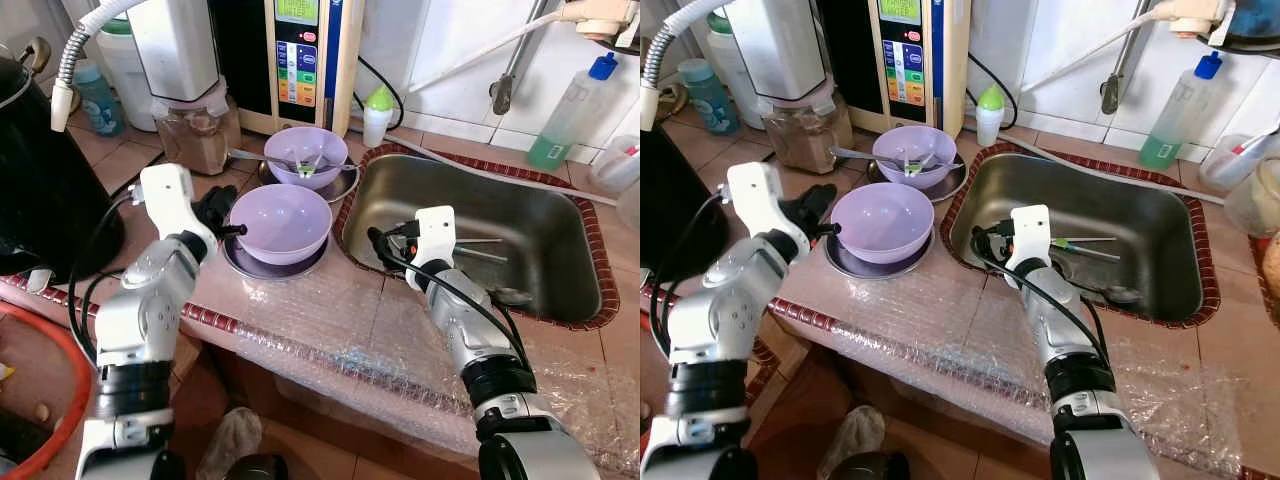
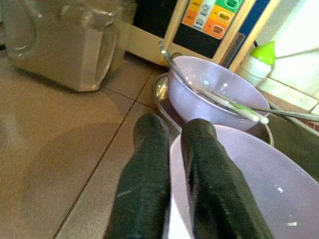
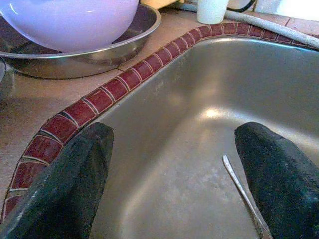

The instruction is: Kitchen organization

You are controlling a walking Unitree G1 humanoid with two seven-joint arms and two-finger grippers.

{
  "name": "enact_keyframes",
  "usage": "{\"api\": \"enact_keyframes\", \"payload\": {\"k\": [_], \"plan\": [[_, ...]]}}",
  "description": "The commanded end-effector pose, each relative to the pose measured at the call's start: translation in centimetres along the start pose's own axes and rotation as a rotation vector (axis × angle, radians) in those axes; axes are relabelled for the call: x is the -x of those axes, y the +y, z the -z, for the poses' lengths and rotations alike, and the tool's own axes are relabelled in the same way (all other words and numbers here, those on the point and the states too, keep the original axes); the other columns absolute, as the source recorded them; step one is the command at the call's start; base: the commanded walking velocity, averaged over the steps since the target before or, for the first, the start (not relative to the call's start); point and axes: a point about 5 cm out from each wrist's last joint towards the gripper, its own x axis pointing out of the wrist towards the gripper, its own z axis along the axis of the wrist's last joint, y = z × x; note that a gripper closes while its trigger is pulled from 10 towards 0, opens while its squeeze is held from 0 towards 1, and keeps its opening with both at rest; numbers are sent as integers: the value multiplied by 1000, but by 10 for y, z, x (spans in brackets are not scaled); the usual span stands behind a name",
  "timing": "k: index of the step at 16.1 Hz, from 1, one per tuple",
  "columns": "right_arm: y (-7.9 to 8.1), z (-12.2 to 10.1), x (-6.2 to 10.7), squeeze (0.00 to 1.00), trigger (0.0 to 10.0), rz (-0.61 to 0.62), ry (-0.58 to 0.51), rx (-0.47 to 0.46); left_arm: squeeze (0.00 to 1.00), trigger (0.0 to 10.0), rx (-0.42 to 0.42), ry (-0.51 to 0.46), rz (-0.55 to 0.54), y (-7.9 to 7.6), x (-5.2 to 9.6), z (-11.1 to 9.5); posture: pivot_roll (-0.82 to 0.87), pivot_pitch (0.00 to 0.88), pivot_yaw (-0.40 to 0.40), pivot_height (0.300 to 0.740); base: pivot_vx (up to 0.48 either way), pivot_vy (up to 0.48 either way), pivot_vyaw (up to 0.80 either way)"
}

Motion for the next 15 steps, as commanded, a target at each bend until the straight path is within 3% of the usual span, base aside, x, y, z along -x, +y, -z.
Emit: {"api": "enact_keyframes", "payload": {"k": [1, 13, 14, 15], "plan": [[1, -4, 0, 0, 10000, -11, -15, 29, 1000, 10000, -27, 12, 16, -4, -1, -6, 64, 0, 23, 740, 0, 0, 0], [3, 3, 3, 0, 10000, -12, -2, 62, 992, 10000, -101, 274, 80, -9, -5, 25, 49, 0, 47, 740, 0, 0, 0], [3, 3, 3, 0, 10000, -12, -2, 62, 463, 3451, -101, 277, 77, -8, -5, 25, 49, 0, 47, 740, 0, 0, 0], [3, 3, 3, 0, 10000, -11, 0, 63, 0, 0, -90, 272, 71, -7, -5, 25, 48, 0, 48, 740, 0, 0, 0]]}}
